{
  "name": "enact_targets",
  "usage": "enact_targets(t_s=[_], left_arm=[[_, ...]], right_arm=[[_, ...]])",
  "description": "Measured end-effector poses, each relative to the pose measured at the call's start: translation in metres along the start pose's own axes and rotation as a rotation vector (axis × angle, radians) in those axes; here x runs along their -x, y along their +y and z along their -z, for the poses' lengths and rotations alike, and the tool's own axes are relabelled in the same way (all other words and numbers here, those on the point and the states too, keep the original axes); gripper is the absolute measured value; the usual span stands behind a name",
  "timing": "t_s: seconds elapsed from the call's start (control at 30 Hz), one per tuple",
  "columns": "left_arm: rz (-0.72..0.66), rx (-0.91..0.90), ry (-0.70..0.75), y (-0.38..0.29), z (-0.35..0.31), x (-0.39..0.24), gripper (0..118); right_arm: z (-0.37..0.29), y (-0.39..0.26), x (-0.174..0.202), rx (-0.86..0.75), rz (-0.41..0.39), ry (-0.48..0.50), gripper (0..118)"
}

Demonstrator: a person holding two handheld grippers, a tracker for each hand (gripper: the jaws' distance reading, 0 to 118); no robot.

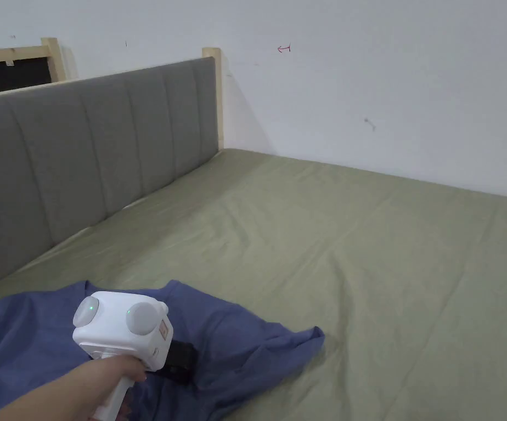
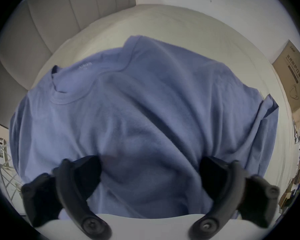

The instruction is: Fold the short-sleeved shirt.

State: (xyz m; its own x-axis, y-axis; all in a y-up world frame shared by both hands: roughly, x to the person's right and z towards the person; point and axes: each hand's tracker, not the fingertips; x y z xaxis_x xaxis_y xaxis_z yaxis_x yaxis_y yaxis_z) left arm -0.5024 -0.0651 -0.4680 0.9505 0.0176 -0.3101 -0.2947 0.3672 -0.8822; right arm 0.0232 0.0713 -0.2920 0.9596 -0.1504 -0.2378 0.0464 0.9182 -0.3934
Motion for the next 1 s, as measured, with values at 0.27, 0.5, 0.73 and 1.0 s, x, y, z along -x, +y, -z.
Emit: enact_targets(t_s=[0.27,0.5,0.73,1.0], left_arm=[[-0.036,-0.179,-0.051,0.006,-0.074,0.029,0],[0.180,-0.483,-0.066,0.029,-0.263,0.006,0],[0.334,-0.706,-0.226,0.029,-0.422,-0.104,0],[0.569,-0.636,-0.574,-0.011,-0.453,-0.294,0]], right_arm=[[-0.030,0.013,-0.004,-0.022,0.029,0.025,0],[-0.072,0.023,-0.023,-0.113,0.057,-0.018,0],[-0.102,0.023,-0.048,-0.151,0.176,-0.050,0],[-0.144,0.022,-0.082,-0.233,0.211,-0.129,0]])
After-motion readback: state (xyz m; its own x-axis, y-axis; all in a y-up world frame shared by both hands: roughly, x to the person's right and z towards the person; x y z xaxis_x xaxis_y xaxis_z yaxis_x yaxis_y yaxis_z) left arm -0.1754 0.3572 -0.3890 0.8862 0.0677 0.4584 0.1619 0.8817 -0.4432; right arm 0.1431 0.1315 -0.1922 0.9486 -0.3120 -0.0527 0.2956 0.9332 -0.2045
